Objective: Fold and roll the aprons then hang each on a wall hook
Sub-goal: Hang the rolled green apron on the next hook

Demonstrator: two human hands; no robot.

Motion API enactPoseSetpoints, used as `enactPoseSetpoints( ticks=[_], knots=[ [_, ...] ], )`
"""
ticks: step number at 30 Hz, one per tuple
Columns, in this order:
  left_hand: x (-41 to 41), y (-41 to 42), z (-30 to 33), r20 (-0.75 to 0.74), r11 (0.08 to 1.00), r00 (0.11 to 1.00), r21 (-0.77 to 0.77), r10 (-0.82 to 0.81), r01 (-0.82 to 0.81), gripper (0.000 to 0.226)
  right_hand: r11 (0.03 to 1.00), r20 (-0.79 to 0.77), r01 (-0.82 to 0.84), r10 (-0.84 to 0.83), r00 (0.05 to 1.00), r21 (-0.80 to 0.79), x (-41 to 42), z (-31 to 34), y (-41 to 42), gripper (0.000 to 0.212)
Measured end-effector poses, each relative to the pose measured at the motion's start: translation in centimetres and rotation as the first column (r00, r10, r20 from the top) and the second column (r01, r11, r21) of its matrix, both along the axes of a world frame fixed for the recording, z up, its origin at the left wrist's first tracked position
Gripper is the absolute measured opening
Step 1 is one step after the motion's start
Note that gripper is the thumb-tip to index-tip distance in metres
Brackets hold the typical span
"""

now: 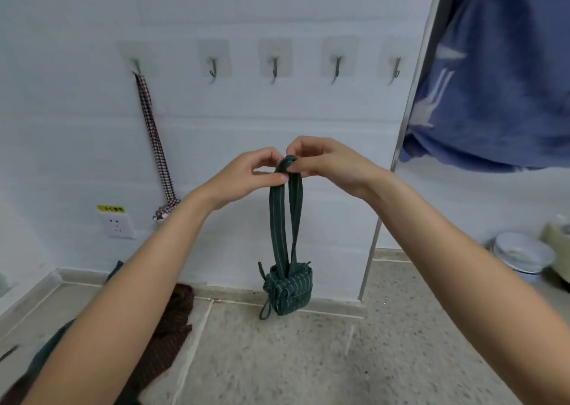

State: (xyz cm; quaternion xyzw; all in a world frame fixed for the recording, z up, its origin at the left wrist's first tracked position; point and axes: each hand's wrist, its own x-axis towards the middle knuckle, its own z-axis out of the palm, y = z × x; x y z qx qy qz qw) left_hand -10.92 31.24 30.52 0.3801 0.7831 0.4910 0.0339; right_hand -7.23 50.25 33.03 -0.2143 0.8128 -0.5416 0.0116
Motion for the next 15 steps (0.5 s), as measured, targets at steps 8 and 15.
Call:
enactPoseSetpoints(
  ticks=[8,15],
  knots=[
    [-6.3,-3.4,3.5,-0.004,0.951,0.997,0.3,-0.071,0.069,0.038,0.949,0.011,0.003,0.0,1.0,-0.316,-4.4,4.7,-3.1,0.029],
    [-11.4,-5.3,6.1,-0.297,0.813,0.844,0.53,0.446,-0.243,0.012,0.93,-0.176,0.166,-0.233,0.956,-0.329,-9.1,7.5,-8.2,0.014]
  ],
)
